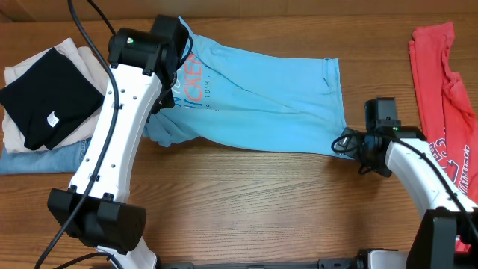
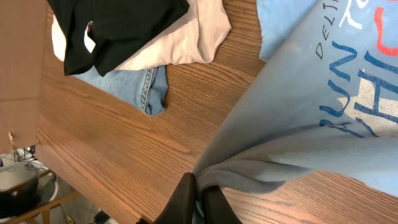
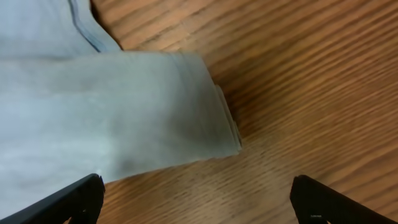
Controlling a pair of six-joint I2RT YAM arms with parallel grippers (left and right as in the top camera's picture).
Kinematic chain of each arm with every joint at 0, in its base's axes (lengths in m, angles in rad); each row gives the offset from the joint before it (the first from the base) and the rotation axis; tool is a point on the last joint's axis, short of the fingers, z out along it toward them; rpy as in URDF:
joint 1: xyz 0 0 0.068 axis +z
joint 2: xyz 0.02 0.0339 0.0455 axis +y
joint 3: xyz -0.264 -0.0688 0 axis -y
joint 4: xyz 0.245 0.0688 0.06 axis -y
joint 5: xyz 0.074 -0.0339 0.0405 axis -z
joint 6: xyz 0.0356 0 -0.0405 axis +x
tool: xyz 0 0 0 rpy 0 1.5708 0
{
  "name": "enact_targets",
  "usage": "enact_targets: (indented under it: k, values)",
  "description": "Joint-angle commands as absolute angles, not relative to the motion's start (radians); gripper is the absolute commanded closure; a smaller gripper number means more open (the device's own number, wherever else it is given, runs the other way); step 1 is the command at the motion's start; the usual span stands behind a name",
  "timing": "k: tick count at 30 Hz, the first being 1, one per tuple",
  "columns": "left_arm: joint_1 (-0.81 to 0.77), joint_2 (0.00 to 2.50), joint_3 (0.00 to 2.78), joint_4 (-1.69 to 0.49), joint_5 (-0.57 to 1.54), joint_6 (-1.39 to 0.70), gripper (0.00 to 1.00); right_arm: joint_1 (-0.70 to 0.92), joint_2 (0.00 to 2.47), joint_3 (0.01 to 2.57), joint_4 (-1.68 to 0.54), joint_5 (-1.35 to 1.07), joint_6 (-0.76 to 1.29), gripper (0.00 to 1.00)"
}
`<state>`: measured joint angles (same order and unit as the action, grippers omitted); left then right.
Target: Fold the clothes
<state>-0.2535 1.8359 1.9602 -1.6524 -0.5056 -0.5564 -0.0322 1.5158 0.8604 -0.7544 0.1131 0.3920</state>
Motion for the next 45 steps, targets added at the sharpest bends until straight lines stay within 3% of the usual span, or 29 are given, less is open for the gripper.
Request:
enact_targets:
  k: [1,12,14,17,21,23,24,34,36,39,45]
  values:
    - [-0.249,1.837,1.959,-1.652,-0.523,-0.586,0.96,-0.035,1.517,0.823,-0.701,0.127,0.397,0.00]
    - [-0.250,1.837,1.959,-1.648,-0.508,-0.583,0.96,-0.035,1.517,0.667,-0.445,0.035,0.384,0.00]
    - [-0.250,1.837,1.959,-1.646,-0.508,-0.583,0.96,-0.035,1.517,0.660,-0.410,0.003,0.345,0.04]
    - [-0.250,1.837,1.959,-1.645,-0.505,-0.583,0.96,-0.035,1.517,0.661,-0.391,-0.013,0.328,0.21]
    - [-0.250,1.837,1.959,-1.644,-0.505,-0.583,0.96,-0.035,1.517,0.664,-0.382,-0.010,0.328,0.58]
    - [-0.250,1.837,1.959,-1.644,-0.505,-0.583,0.96,-0.035,1.512,0.673,-0.420,-0.011,0.329,0.86]
    - [-0.250,1.837,1.959,-1.644,-0.505,-0.583,0.96,-0.035,1.506,0.687,-0.473,-0.023,0.329,0.88]
    - [-0.250,1.837,1.959,-1.621,-0.505,-0.580,0.96,-0.035,1.438,1.082,-1.047,-0.132,0.283,0.87]
    - [-0.250,1.837,1.959,-1.623,-0.504,-0.580,0.96,-0.036,1.438,1.154,-1.040,-0.101,0.284,0.53]
    - [-0.250,1.837,1.959,-1.623,-0.495,-0.575,0.96,-0.050,1.439,1.185,-0.952,-0.012,0.320,0.31]
    - [-0.250,1.837,1.959,-1.629,-0.496,-0.568,0.96,-0.061,1.523,1.170,-1.009,-0.016,0.325,0.29]
